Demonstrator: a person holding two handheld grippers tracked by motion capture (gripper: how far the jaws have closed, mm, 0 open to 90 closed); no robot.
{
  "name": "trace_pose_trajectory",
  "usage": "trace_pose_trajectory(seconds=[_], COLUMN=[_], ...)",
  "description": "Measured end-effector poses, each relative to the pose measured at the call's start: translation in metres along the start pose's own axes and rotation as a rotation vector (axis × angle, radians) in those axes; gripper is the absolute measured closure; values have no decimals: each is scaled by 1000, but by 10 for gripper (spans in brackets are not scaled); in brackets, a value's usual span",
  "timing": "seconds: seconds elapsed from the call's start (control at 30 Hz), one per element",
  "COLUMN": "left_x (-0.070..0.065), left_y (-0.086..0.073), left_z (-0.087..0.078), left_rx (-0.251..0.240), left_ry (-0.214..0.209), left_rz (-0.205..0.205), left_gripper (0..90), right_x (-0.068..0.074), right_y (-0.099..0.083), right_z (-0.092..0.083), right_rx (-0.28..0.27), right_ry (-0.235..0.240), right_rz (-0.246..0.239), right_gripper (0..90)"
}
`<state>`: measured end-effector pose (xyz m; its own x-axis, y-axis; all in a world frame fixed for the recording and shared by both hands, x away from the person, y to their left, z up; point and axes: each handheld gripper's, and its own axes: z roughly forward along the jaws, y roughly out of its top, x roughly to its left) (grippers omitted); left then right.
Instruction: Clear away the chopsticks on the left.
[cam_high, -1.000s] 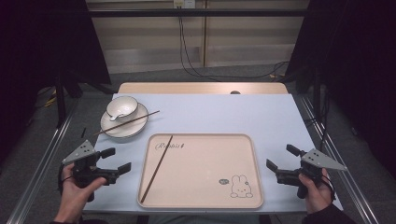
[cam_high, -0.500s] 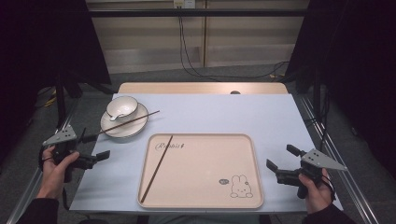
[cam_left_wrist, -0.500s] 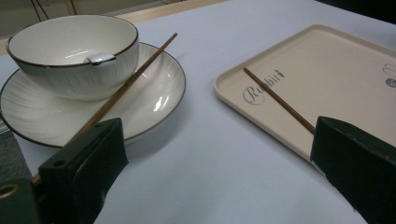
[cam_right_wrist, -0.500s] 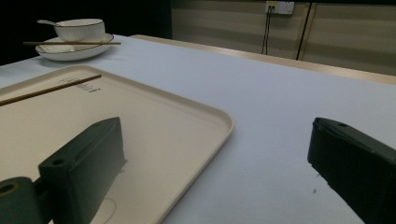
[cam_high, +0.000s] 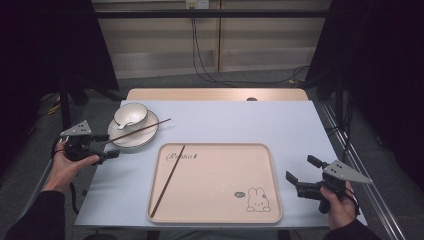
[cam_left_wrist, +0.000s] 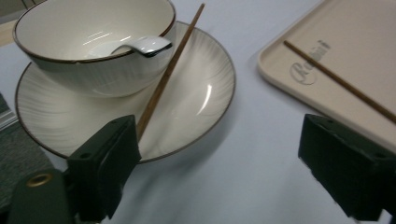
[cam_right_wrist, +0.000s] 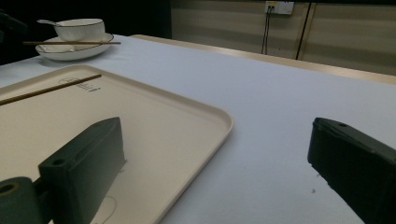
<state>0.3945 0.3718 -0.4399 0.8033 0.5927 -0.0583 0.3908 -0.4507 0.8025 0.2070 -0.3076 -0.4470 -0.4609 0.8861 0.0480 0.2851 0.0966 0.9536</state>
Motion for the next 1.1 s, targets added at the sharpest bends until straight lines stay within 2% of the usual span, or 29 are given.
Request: trace_pose_trajectory(seconds=[0.07, 0.13, 0.2, 0.23, 0.27, 0.3, 0.37, 0.4, 0.47, 0.53, 0.6, 0.63, 0.7, 0.77, 0.8, 0.83, 0.87, 0.93, 0.97, 1.07, 1.1], left_x=[5, 11, 14, 17, 17, 20, 24, 26, 28, 31, 32, 32, 32, 31, 30, 31, 30, 29, 29, 27, 26], left_y=[1, 3, 4, 6, 6, 8, 10, 11, 11, 11, 11, 11, 13, 14, 13, 13, 13, 12, 12, 14, 15], left_z=[5, 11, 13, 17, 17, 20, 23, 24, 27, 30, 34, 36, 39, 42, 44, 45, 47, 48, 48, 48, 48], left_rx=[8, 22, 22, 40, 40, 61, 61, 74, 79, 105, 97, 98, 120, 138, 139, 153, 153, 160, 167, 172, 187], left_ry=[4, 38, 38, 52, 52, 76, 74, 89, 82, 93, 85, 76, 73, 75, 55, 65, 58, 59, 35, 32, 29], left_rz=[-3, 8, 10, 0, 0, 10, 7, 16, 9, 11, 1, 11, 24, 35, 24, 40, 28, 35, 47, 47, 54], left_gripper=[149, 245, 337, 379, 398, 428, 459, 501, 508, 551, 595, 595, 666, 673, 673, 679, 679, 744, 810, 825, 833], right_x=[0, 0, 0, 0, 0, 0, -1, -1, -1, 0, -1, -1, -1, -1, -1, -1, -1, -1, -1, -1, -1], right_y=[0, 0, 0, 0, 0, 0, -1, -1, -1, -1, -1, -1, -1, -1, -1, -1, -1, -1, -1, -1, -1], right_z=[0, 0, 0, 0, 0, 0, 0, 0, 0, -1, -1, -1, -1, -1, -1, -1, -1, -1, -1, -1, -1], right_rx=[2, 2, 2, 3, 3, 4, 4, 4, 4, 2, 3, 2, 2, 2, 2, 2, 2, 2, 2, 2, 3], right_ry=[0, 0, 1, -1, -1, -2, -1, -1, -1, -5, -4, -4, -3, -2, -2, -2, -2, -4, -1, 0, -1], right_rz=[2, 2, 0, 3, 3, 5, 5, 5, 6, 9, 9, 9, 9, 11, 11, 13, 13, 13, 13, 15, 16], right_gripper=[35, 35, 35, 35, 35, 35, 35, 35, 35, 35, 35, 34, 35, 35, 35, 34, 34, 35, 34, 34, 34])
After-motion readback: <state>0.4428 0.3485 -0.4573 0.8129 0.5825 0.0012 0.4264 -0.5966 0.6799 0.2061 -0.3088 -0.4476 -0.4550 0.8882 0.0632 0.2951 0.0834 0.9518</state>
